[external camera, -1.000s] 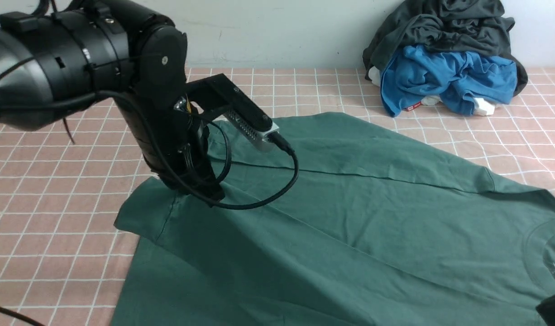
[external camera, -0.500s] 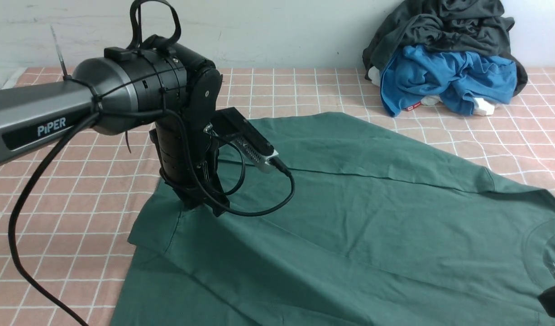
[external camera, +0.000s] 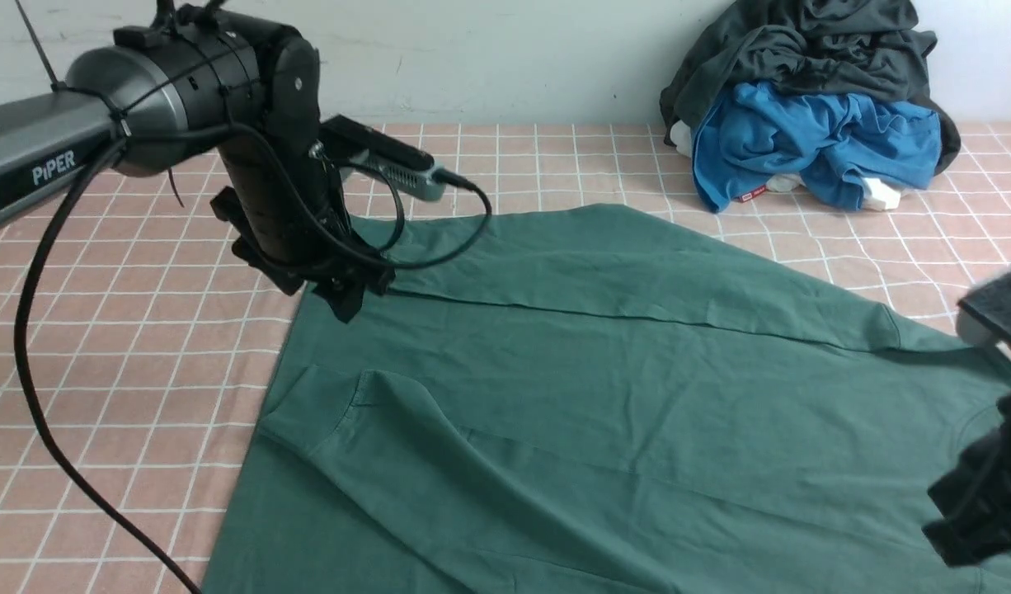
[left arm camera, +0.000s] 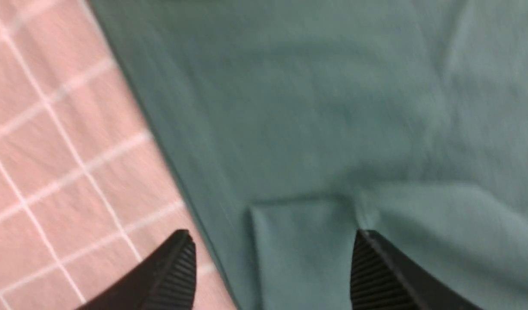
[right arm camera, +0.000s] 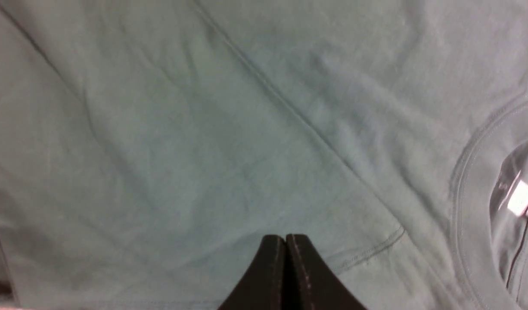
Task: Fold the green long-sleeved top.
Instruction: Use the left arm to clamp the cuff farthest from it
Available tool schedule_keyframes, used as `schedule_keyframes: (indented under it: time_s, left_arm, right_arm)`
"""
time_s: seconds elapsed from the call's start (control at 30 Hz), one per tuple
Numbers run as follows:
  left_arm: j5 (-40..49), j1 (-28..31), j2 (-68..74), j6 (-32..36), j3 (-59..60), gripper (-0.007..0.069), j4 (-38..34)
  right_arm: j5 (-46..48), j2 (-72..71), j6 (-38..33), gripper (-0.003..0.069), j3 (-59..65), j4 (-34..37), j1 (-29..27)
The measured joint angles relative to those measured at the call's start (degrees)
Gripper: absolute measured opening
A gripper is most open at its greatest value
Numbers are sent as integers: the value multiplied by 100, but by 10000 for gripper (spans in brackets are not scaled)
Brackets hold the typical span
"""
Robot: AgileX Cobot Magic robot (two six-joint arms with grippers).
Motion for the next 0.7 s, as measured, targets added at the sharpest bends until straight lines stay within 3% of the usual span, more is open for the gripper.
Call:
schedule_keyframes:
  time_s: [0.3, 0.7]
  left_arm:
    - [-274, 356, 987, -61, -1171, 449, -265]
    - [-361, 483, 2353, -443, -2460, 451, -625]
  right_arm:
    - [-158, 978, 0, -15, -1177, -49, 0]
    - [-176, 1636, 0, -15, -1369, -199, 0]
